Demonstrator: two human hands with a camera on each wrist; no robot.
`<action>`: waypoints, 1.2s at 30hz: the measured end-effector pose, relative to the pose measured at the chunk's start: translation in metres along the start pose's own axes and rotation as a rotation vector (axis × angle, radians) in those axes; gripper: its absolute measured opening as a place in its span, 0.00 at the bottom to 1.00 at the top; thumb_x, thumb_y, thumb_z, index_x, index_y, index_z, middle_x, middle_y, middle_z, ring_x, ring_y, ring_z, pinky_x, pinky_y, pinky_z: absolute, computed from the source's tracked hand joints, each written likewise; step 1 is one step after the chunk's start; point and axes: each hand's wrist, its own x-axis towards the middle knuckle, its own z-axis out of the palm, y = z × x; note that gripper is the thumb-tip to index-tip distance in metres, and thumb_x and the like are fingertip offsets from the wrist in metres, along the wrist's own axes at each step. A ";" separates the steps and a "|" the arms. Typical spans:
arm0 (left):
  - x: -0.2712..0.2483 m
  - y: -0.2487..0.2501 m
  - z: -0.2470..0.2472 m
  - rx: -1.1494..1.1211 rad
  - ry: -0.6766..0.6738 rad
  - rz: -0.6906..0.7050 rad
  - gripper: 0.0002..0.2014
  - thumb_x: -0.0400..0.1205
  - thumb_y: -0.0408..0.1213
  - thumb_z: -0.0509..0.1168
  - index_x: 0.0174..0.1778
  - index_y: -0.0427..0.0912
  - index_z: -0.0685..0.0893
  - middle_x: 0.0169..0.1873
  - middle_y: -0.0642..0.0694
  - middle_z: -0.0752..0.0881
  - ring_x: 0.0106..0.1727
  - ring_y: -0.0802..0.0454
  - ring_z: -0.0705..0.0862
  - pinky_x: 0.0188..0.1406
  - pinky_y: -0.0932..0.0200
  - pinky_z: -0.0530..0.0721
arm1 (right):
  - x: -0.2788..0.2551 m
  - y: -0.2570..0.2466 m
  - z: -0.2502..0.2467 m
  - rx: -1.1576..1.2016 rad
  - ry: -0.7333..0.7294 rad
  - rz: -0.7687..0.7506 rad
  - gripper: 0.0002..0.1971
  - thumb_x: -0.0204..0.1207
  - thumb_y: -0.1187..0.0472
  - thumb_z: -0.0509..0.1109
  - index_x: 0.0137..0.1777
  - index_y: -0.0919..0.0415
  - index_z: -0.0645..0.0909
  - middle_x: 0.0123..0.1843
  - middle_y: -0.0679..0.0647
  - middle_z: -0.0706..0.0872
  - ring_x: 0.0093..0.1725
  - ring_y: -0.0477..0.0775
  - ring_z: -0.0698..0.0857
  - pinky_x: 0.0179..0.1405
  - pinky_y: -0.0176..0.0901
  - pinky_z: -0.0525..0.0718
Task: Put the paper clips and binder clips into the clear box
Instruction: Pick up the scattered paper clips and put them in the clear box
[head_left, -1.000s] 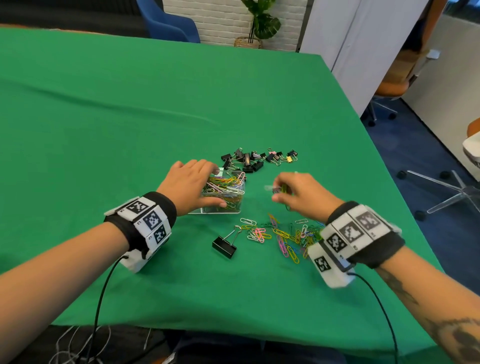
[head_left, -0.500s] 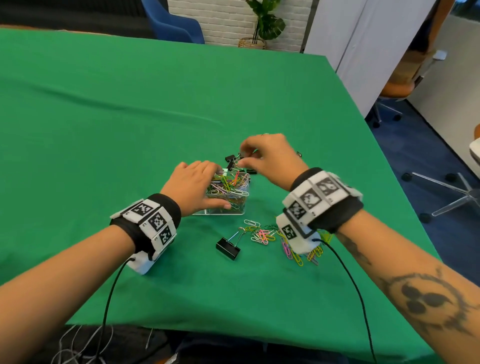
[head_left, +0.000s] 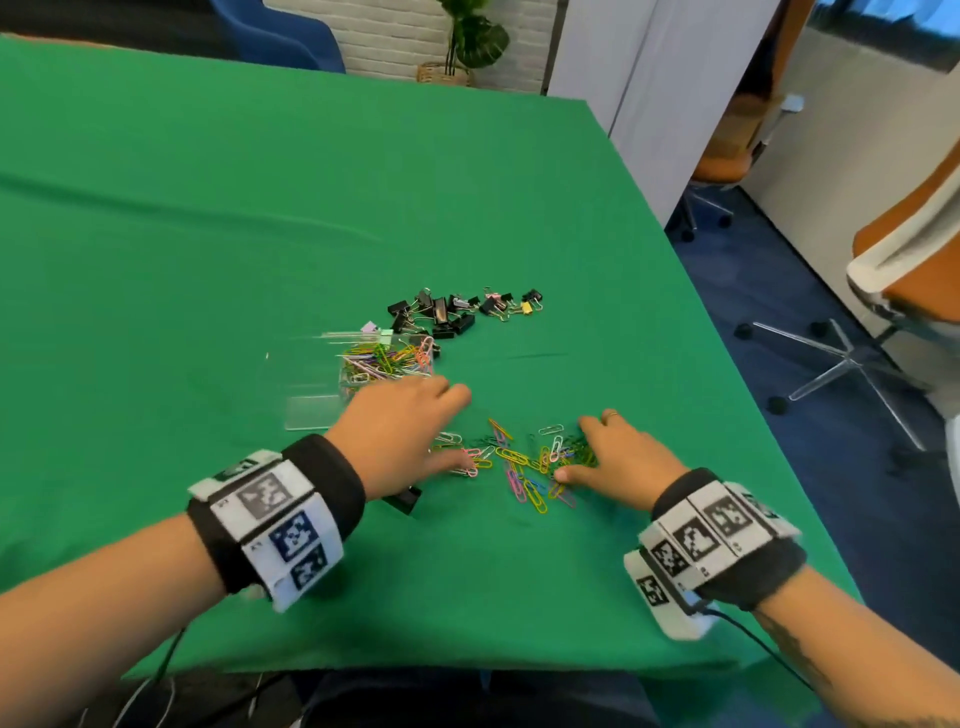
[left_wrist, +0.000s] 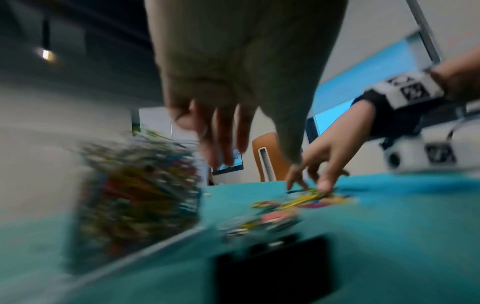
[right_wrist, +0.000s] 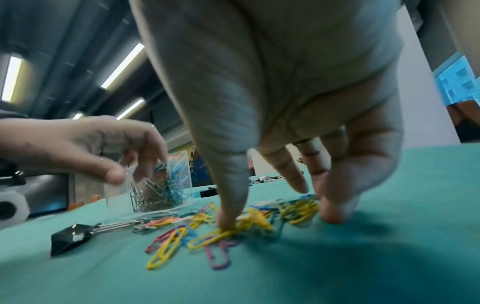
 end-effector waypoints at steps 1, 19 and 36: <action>0.004 0.010 0.005 -0.046 -0.132 -0.070 0.33 0.73 0.65 0.60 0.66 0.45 0.69 0.56 0.45 0.78 0.57 0.44 0.81 0.49 0.49 0.81 | 0.002 -0.005 0.002 0.040 0.017 -0.015 0.32 0.73 0.42 0.68 0.70 0.62 0.67 0.71 0.64 0.68 0.67 0.64 0.77 0.64 0.50 0.76; 0.038 0.038 0.020 -0.452 -0.229 -0.182 0.34 0.66 0.44 0.78 0.67 0.43 0.74 0.60 0.42 0.77 0.60 0.43 0.79 0.59 0.55 0.76 | 0.011 0.003 0.003 0.405 0.130 -0.081 0.34 0.67 0.50 0.76 0.70 0.61 0.69 0.66 0.62 0.72 0.65 0.61 0.76 0.64 0.44 0.73; 0.048 0.032 0.029 -0.705 -0.304 -0.184 0.22 0.68 0.23 0.74 0.58 0.34 0.81 0.41 0.45 0.82 0.38 0.52 0.80 0.40 0.69 0.79 | 0.024 0.017 0.002 0.348 0.083 -0.193 0.31 0.67 0.53 0.77 0.68 0.63 0.73 0.53 0.57 0.74 0.49 0.50 0.72 0.55 0.39 0.73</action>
